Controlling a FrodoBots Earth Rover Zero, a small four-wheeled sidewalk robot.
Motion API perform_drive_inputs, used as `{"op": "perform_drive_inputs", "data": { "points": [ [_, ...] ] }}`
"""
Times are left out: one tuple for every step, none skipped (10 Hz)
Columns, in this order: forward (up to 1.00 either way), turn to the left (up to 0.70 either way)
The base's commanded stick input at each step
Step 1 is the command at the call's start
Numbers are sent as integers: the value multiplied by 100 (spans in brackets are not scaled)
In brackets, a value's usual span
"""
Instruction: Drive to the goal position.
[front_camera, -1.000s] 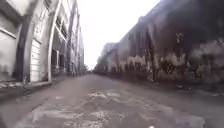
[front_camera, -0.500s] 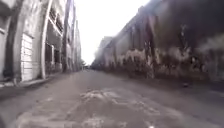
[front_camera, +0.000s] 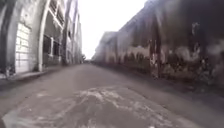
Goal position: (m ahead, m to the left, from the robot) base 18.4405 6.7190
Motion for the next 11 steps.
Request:
{"op": "perform_drive_inputs", "data": {
  "points": [
    [50,0],
    [50,0],
    [50,0],
    [50,0],
    [50,0],
    [50,0],
    [50,0],
    [50,0],
    [50,0],
    [50,0],
    [50,0]
  ]
}}
